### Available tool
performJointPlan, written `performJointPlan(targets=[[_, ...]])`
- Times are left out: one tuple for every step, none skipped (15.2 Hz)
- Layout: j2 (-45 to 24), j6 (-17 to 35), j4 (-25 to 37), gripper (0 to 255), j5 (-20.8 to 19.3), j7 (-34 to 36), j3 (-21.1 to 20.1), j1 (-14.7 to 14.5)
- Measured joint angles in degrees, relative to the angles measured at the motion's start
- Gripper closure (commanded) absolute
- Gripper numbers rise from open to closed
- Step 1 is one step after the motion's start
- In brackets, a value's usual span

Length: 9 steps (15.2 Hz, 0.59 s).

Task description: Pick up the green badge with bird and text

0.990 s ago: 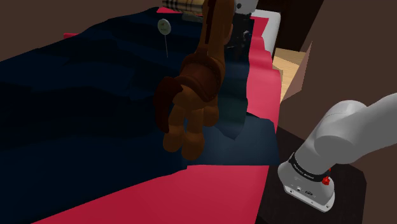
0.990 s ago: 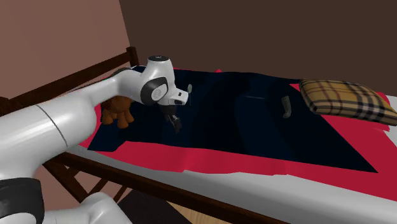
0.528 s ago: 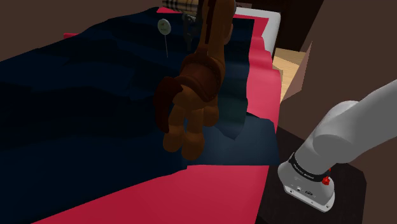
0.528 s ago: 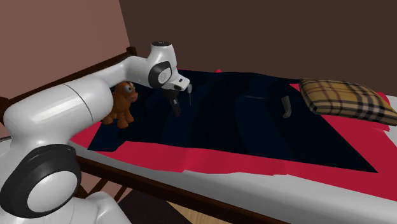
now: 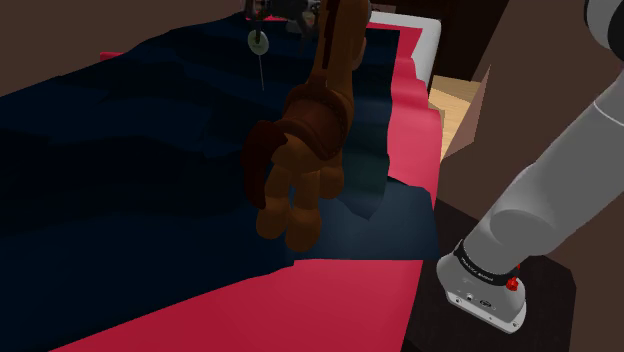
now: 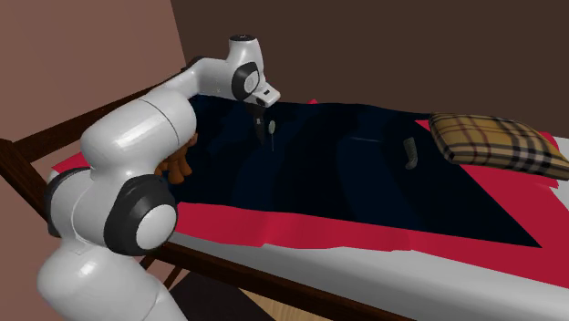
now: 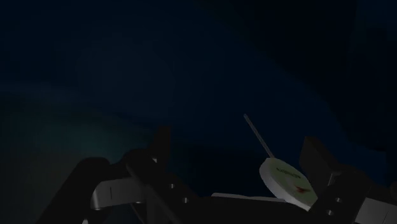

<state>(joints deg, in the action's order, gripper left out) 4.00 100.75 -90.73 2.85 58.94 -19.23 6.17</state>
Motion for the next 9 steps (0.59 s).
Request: performJointPlan(targets=[[-2.54, -0.86, 3.75, 0, -1.09, 2.53, -0.49, -0.18], [-3.8, -1.13, 5.71, 0, -1.61, 4.31, -0.48, -0.12], [-6.93, -2.56, 10.58, 0, -2.95, 6.52, -0.78, -0.41], [-9.74, -3.7, 14.86, 0, -4.22, 8.88, -1.0, -0.9], [-11.83, -4.62, 18.21, 0, -5.25, 11.13, -1.12, -1.44], [-13.15, -5.37, 20.47, 0, -5.92, 12.43, -1.18, -1.85], [-13.46, -5.19, 20.71, 0, -6.1, 13.08, -1.18, -1.99], [-13.58, -4.71, 20.41, 0, -6.15, 13.32, -1.14, -1.98], [-13.17, -3.8, 19.14, 0, -5.99, 13.4, -1.09, -1.86]])
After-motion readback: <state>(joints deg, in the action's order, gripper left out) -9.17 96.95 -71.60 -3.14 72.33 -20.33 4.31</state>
